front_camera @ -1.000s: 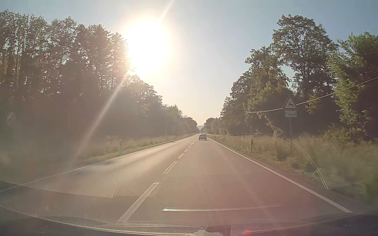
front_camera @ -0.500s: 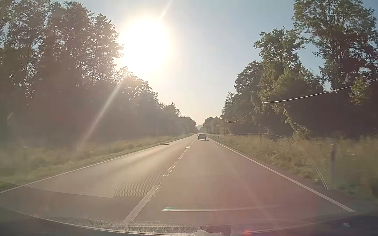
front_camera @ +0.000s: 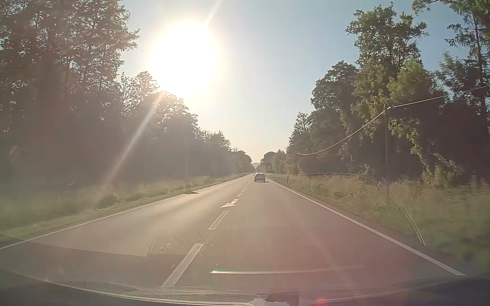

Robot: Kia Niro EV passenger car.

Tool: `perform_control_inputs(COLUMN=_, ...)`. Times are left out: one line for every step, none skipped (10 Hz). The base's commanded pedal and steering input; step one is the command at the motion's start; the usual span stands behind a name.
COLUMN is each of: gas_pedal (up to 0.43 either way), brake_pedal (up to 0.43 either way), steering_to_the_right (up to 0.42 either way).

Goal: Follow the waypoints while adhering to traffic rules and regulations

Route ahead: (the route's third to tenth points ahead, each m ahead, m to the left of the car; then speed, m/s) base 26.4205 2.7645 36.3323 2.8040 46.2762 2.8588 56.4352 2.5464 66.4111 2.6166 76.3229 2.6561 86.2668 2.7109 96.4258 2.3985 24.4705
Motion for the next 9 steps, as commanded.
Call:
perform_control_inputs(gas_pedal=0.0, brake_pedal=0.0, steering_to_the_right=0.004)
perform_control_inputs(gas_pedal=0.0, brake_pedal=0.0, steering_to_the_right=0.004)
perform_control_inputs(gas_pedal=0.0, brake_pedal=0.0, steering_to_the_right=0.004)
perform_control_inputs(gas_pedal=0.0, brake_pedal=0.0, steering_to_the_right=0.004)
perform_control_inputs(gas_pedal=0.0, brake_pedal=0.0, steering_to_the_right=0.004)
perform_control_inputs(gas_pedal=0.0, brake_pedal=0.0, steering_to_the_right=0.004)
perform_control_inputs(gas_pedal=0.0, brake_pedal=0.0, steering_to_the_right=0.004)
perform_control_inputs(gas_pedal=0.0, brake_pedal=0.0, steering_to_the_right=0.004)
perform_control_inputs(gas_pedal=0.0, brake_pedal=0.0, steering_to_the_right=0.004)
